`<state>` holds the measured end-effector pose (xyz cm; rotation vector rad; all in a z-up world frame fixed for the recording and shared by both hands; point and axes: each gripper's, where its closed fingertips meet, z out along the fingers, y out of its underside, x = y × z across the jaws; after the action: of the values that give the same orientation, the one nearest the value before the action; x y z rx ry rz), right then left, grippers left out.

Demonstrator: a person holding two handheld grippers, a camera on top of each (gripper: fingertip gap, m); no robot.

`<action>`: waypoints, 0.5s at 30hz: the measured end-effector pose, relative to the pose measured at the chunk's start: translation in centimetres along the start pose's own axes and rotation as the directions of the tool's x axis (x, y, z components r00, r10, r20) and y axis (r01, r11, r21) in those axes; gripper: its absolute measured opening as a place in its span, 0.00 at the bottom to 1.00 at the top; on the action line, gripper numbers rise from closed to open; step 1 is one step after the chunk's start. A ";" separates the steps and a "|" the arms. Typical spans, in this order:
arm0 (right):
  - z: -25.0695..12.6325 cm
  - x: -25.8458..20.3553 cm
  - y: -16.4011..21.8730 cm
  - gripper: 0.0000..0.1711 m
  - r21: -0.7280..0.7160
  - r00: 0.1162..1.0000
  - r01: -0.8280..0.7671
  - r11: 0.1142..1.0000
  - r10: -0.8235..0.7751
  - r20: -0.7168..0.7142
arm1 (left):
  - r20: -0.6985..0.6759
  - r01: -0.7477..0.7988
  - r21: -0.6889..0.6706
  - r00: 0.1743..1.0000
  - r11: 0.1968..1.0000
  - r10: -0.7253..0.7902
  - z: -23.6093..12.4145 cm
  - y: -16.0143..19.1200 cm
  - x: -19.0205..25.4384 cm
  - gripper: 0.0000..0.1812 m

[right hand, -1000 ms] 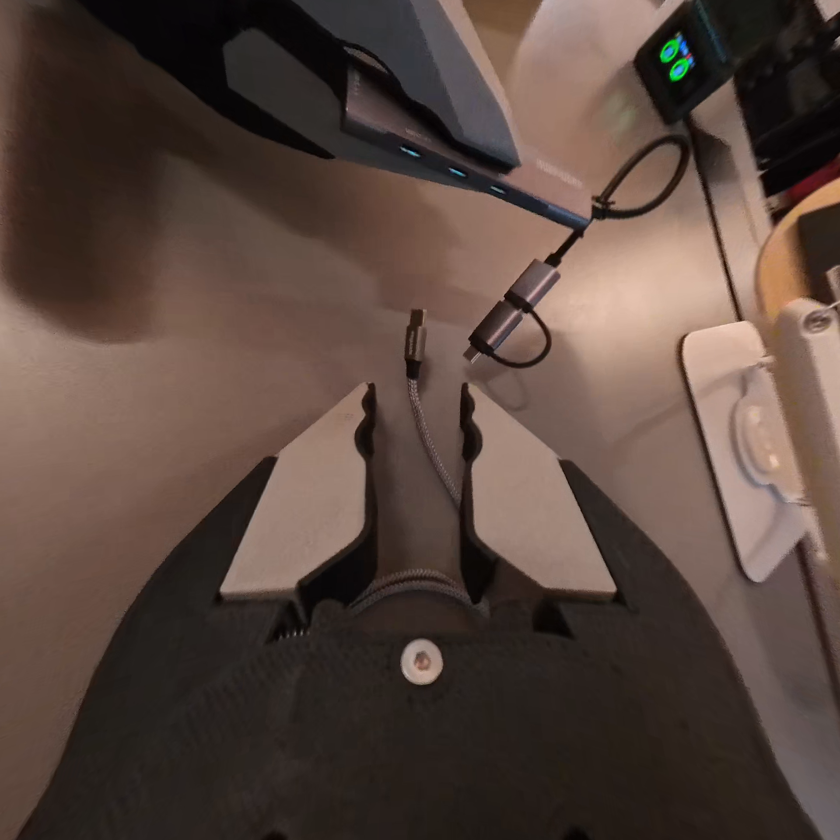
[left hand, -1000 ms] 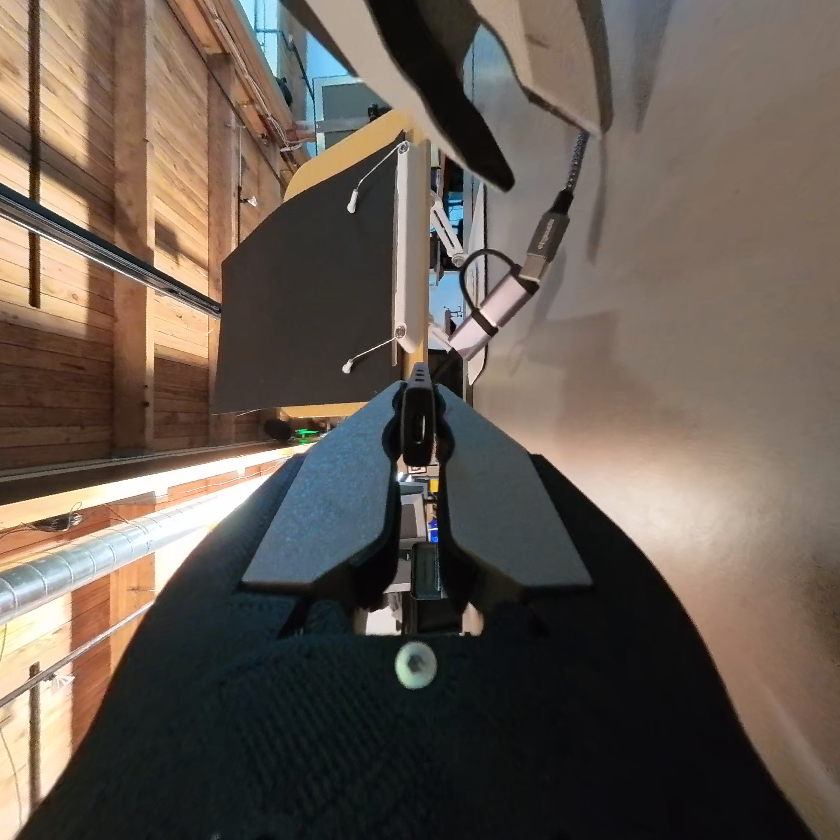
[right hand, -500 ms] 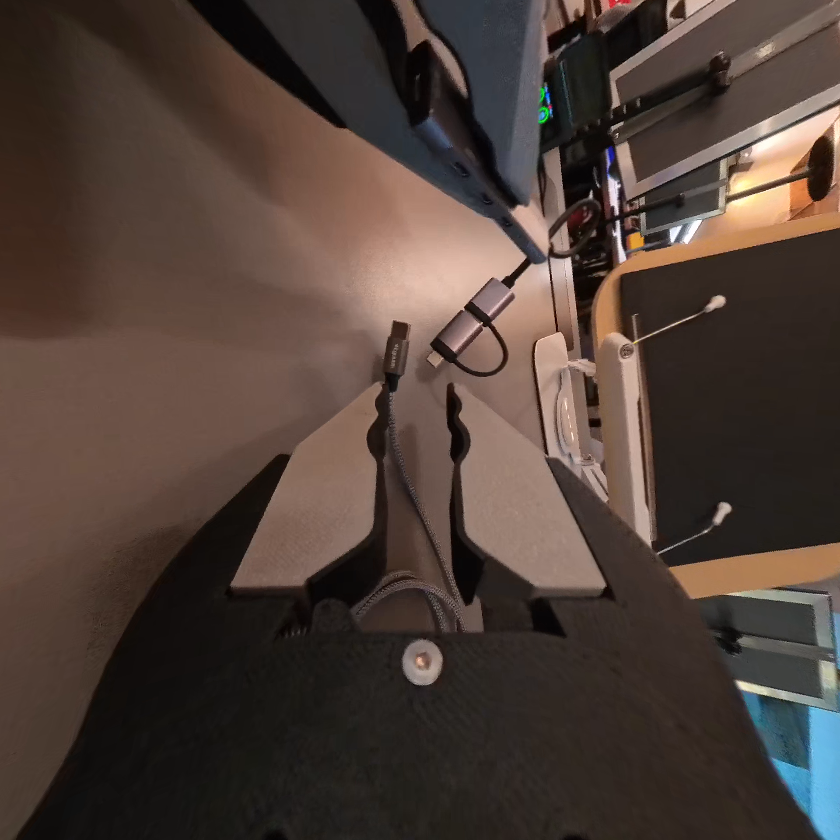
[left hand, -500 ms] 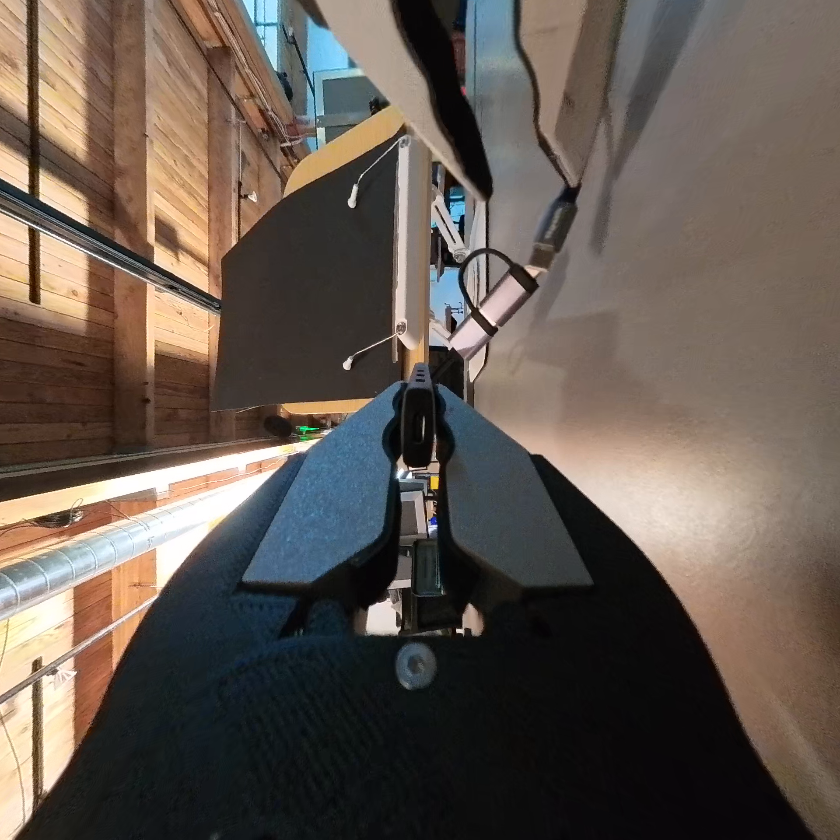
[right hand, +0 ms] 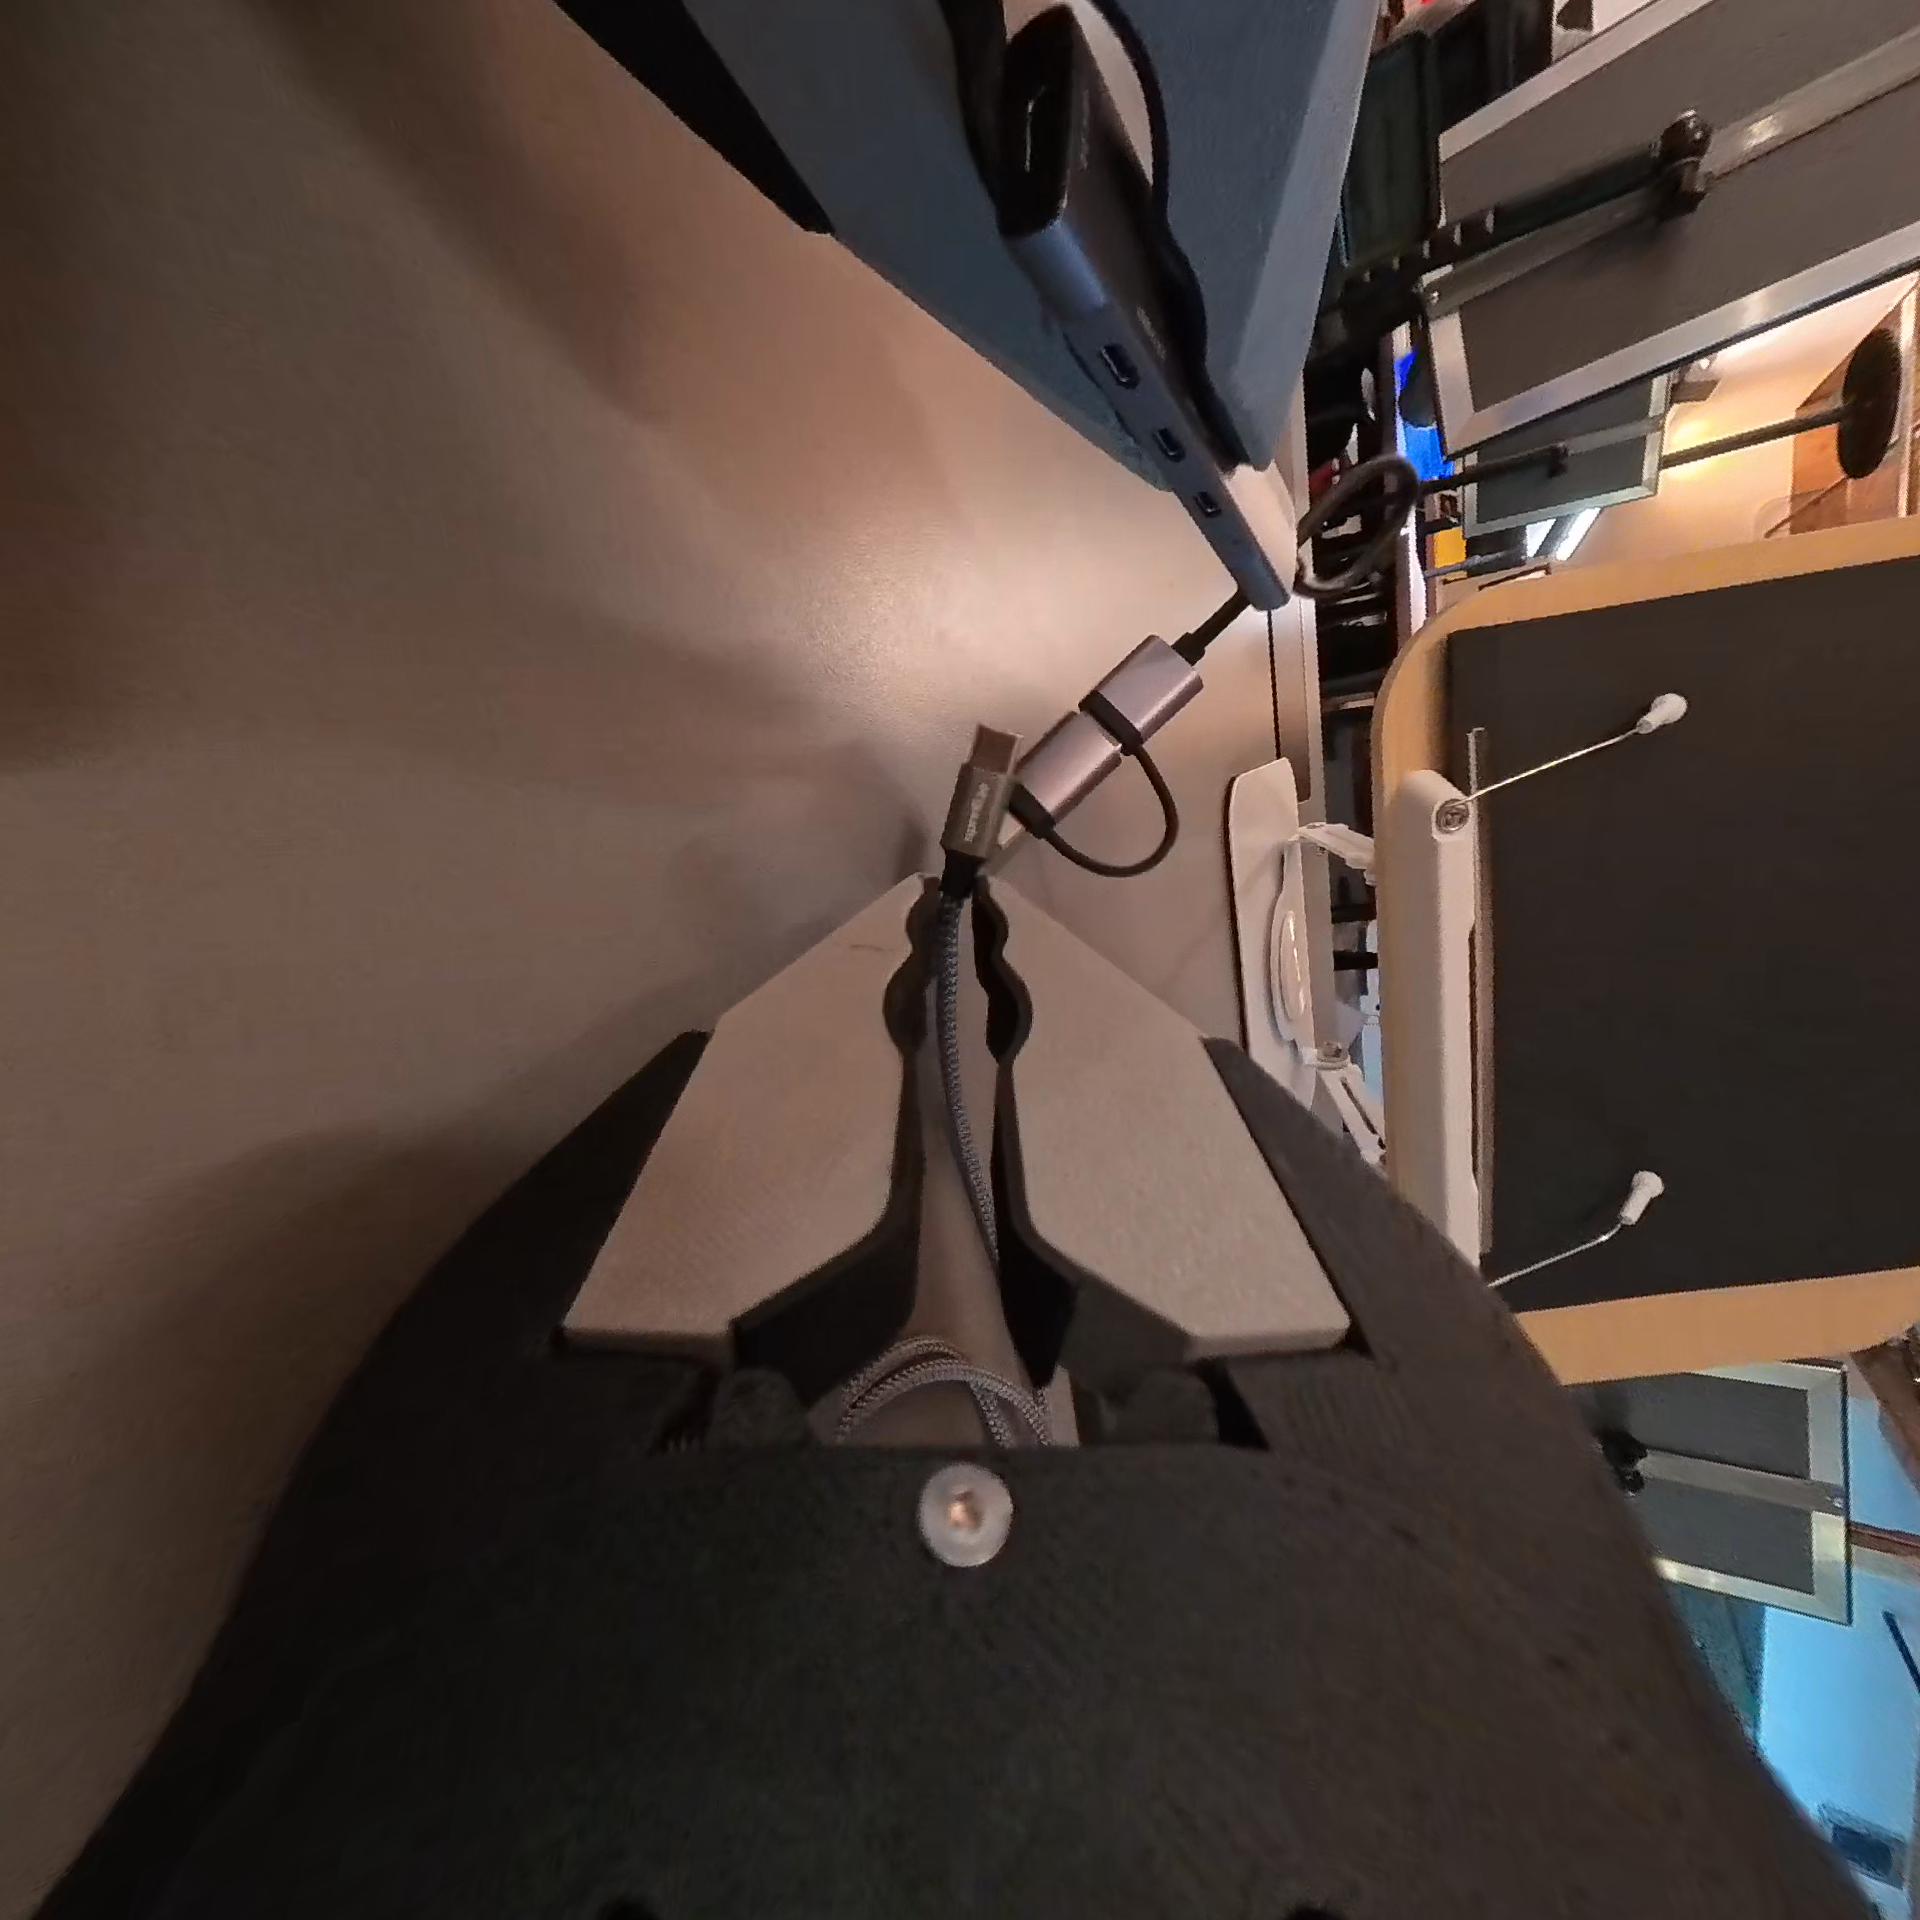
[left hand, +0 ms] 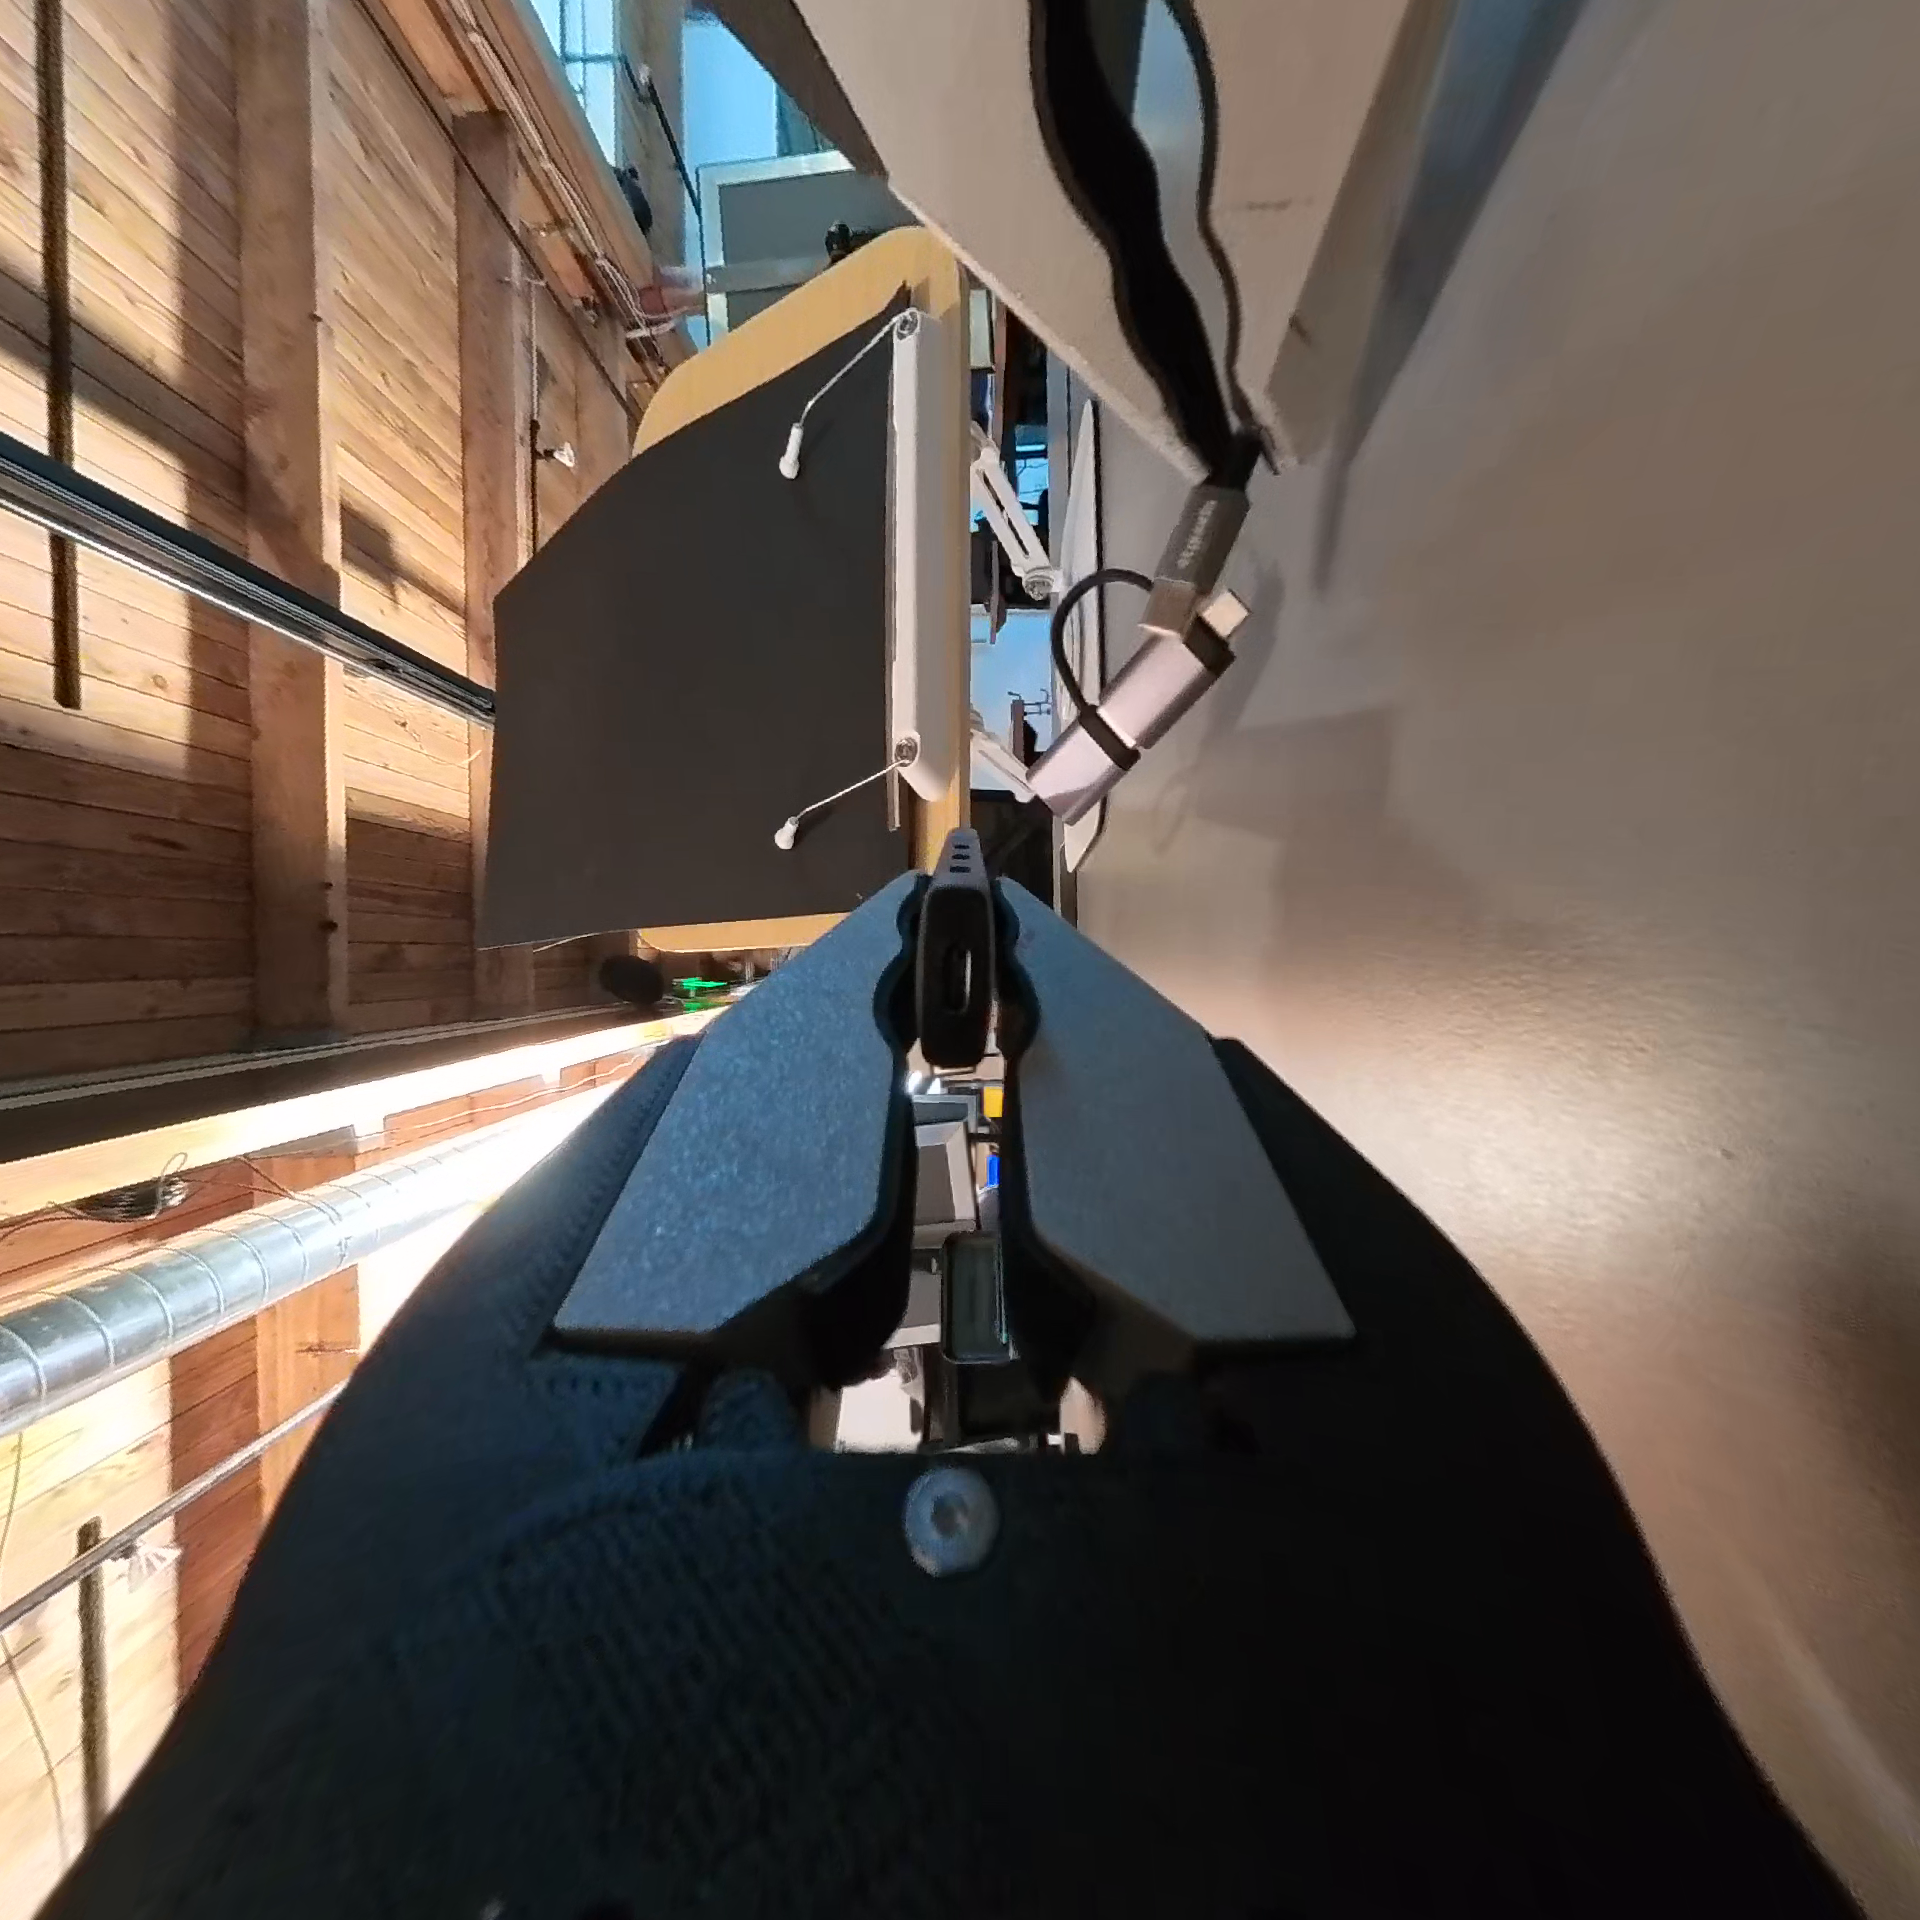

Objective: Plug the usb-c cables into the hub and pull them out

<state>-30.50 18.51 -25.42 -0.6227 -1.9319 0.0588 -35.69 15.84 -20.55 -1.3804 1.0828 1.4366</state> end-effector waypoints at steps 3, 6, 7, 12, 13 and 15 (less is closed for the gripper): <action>-0.2 0.4 -0.2 0.02 0.015 1.000 0.009 1.000 -0.008 -0.023 | 0.010 -0.004 0.007 1.000 1.000 0.004 -0.1 -0.2 -0.2 0.04; -0.4 -0.2 -0.4 0.01 0.046 0.998 -0.027 0.999 0.024 0.062 | 0.036 -0.022 0.017 0.999 1.000 0.021 -0.2 -0.4 -0.5 0.04; -0.4 -0.6 -0.3 0.02 0.050 0.992 -0.056 0.997 0.050 0.120 | 0.048 -0.035 0.022 0.998 0.999 0.034 -0.2 -0.6 -0.7 0.04; -1.2 -1.6 -0.6 0.01 0.051 0.870 -0.296 0.954 0.246 0.428 | 0.061 -0.132 0.037 0.990 0.991 0.129 -0.1 -1.2 -0.1 0.04; -1.5 -1.4 -0.8 0.02 0.044 0.830 -0.342 0.939 0.280 0.481 | 0.062 -0.150 0.038 0.987 0.988 0.148 -0.1 -1.3 0.0 0.04; -1.9 -1.1 -1.0 0.01 0.005 0.747 -0.418 0.908 0.341 0.570 | 0.075 -0.168 0.040 0.984 0.985 0.164 -0.1 -1.4 -0.1 0.04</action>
<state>-28.90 16.74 -25.16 -0.9853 -2.2997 0.7011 -34.28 16.10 -20.52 -1.2206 1.2005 1.5582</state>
